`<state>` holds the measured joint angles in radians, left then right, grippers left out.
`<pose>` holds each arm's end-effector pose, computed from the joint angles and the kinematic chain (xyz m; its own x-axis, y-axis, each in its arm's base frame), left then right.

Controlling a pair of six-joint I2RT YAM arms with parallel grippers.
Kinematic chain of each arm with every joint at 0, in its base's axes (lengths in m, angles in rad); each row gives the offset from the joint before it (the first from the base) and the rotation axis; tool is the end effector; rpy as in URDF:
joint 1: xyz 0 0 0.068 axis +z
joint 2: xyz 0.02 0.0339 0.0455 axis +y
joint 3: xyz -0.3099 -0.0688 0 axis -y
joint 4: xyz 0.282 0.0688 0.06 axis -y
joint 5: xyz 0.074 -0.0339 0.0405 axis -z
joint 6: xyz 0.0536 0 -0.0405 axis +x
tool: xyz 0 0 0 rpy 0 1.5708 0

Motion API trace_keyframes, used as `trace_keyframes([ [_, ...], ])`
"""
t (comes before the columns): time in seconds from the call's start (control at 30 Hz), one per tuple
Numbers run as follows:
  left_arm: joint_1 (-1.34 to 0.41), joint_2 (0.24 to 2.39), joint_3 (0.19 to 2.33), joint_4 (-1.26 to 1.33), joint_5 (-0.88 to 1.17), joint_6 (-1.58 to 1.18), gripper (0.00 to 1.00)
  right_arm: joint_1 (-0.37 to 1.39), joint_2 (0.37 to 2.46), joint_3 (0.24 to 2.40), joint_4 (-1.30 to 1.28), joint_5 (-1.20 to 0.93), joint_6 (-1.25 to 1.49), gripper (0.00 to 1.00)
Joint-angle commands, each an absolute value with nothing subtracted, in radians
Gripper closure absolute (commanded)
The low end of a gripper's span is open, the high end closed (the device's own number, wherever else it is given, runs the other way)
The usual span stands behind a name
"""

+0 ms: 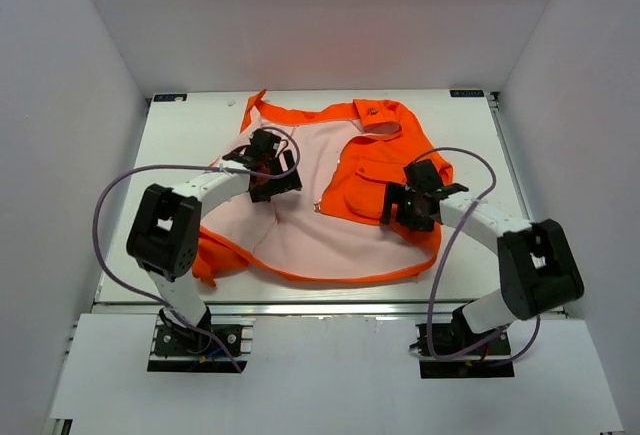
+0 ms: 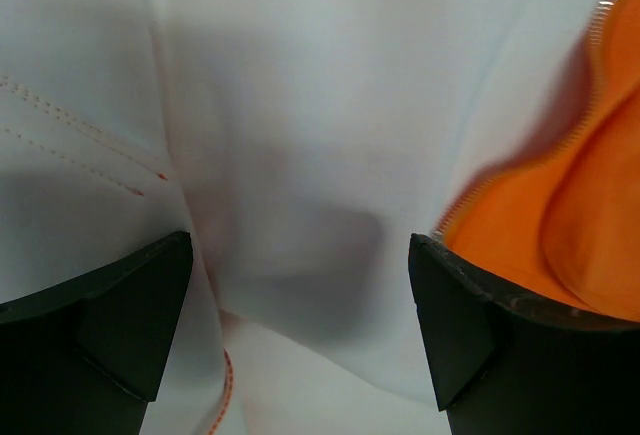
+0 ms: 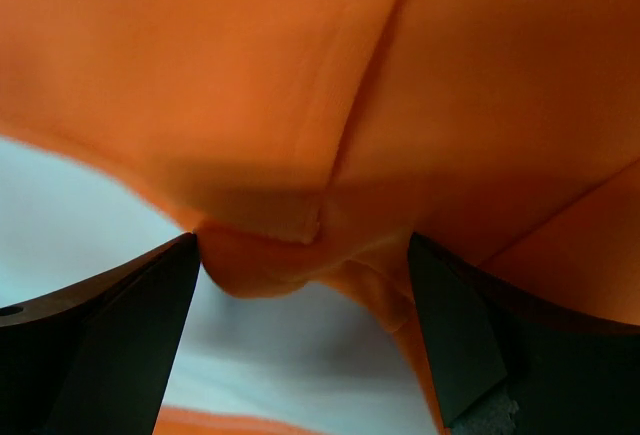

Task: Zip up the jacket

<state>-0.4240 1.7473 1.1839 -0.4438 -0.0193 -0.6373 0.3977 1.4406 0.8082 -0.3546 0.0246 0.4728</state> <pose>0.3769 -0.1690 0.2108 -0.8584 -0.2652 -0.4391 -0.1354 0.9427 -0.3048 0.2891 0.1200 0.1960 -0.8555 0.1344 -0.5001 0.0167 0.9724 0.2327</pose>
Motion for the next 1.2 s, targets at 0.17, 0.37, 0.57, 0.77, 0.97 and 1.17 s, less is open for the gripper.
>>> trace_keyframes([
  [0.17,-0.374,1.983,1.394,-0.509,-0.138,-0.624,0.02,0.35,1.693,0.986,-0.273,0.107,0.465,0.11],
  [0.37,-0.29,2.206,1.626,-0.512,-0.103,-0.571,0.02,0.308,1.896,1.208,-0.261,0.109,0.423,0.1],
  [0.57,-0.278,2.258,1.76,-0.545,-0.052,-0.511,0.02,0.311,1.902,1.38,-0.34,0.123,0.351,0.11],
  [0.77,-0.279,1.897,1.508,-0.509,-0.044,-0.531,0.02,0.484,1.792,1.428,-0.394,0.312,0.304,0.11],
  [0.97,-0.279,1.542,1.143,-0.572,-0.172,-0.687,0.02,0.635,1.989,1.699,-0.586,0.515,0.532,0.11],
  [1.17,-0.276,1.35,0.91,-0.704,-0.236,-0.85,0.02,0.69,2.335,2.175,-0.762,0.663,0.684,0.11],
])
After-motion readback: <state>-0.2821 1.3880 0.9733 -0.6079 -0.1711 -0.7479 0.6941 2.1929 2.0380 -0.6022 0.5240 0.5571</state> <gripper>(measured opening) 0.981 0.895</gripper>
